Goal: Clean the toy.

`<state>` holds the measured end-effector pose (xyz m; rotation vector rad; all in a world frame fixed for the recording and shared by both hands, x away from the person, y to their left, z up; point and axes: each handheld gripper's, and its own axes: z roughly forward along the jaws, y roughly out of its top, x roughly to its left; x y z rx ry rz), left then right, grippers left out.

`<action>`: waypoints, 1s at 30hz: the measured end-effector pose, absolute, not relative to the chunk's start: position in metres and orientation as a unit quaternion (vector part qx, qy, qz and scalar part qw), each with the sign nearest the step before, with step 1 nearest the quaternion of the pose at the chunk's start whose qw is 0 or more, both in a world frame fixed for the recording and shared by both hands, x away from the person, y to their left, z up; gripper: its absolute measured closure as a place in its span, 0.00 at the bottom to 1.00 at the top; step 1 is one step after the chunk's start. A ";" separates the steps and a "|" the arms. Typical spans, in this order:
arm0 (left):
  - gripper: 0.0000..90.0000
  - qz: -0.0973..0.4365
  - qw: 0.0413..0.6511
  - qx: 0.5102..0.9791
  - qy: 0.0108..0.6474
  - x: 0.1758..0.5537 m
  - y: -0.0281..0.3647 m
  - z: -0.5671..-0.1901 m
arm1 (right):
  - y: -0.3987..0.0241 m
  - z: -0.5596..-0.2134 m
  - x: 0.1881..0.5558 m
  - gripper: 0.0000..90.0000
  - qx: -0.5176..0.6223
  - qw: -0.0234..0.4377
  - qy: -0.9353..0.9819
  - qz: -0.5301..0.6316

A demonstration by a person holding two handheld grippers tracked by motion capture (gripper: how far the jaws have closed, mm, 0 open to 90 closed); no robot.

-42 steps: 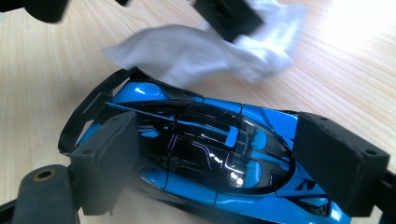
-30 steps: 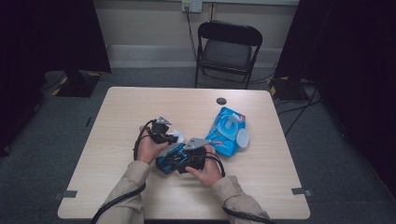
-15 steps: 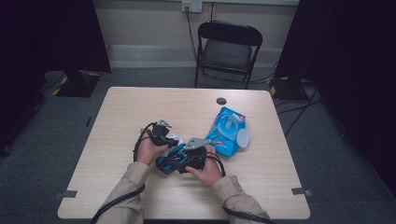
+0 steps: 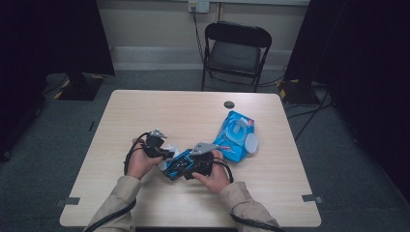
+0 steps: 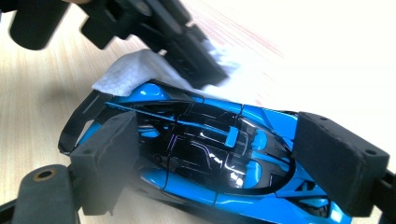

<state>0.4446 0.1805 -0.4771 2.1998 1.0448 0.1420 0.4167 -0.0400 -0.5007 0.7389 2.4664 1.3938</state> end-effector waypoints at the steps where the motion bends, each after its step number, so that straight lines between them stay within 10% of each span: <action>1: 0.94 0.055 0.344 0.846 0.404 0.443 0.182 -0.477 | -0.040 -0.501 0.417 0.16 0.251 0.107 0.837 0.474; 30: 0.94 0.102 0.380 0.842 0.368 0.410 0.198 -0.439 | -0.041 -0.500 0.417 0.16 0.253 0.107 0.837 0.473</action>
